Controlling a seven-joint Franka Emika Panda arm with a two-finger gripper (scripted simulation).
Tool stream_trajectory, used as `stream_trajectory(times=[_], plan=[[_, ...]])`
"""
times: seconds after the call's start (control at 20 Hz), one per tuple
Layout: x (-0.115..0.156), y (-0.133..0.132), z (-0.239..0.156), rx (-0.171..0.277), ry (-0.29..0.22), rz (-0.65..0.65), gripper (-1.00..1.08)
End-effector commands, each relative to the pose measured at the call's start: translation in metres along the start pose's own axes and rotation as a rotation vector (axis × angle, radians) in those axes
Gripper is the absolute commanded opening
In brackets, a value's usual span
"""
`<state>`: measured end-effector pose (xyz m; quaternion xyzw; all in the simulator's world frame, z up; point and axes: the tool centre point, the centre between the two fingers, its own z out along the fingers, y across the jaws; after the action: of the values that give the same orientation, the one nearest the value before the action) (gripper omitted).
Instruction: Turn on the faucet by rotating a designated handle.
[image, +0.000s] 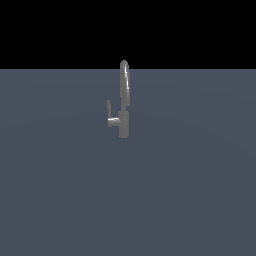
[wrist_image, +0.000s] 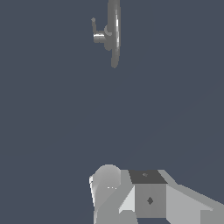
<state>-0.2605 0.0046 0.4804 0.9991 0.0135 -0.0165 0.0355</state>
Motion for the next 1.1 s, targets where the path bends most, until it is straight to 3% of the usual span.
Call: stream_trajectory(times=[0.0, 0.4, 0.75, 1.05], plan=[[0.0, 0.0, 0.0, 0.0, 0.0, 0.0, -1.0], [0.003, 0.009, -0.006, -0.038, 0.032, -0.003, -1.0], [0.004, 0.01, -0.007, -0.042, 0.037, 0.002, -1.0], [0.007, 0.007, -0.02, -0.063, 0.077, 0.057, -1.0]])
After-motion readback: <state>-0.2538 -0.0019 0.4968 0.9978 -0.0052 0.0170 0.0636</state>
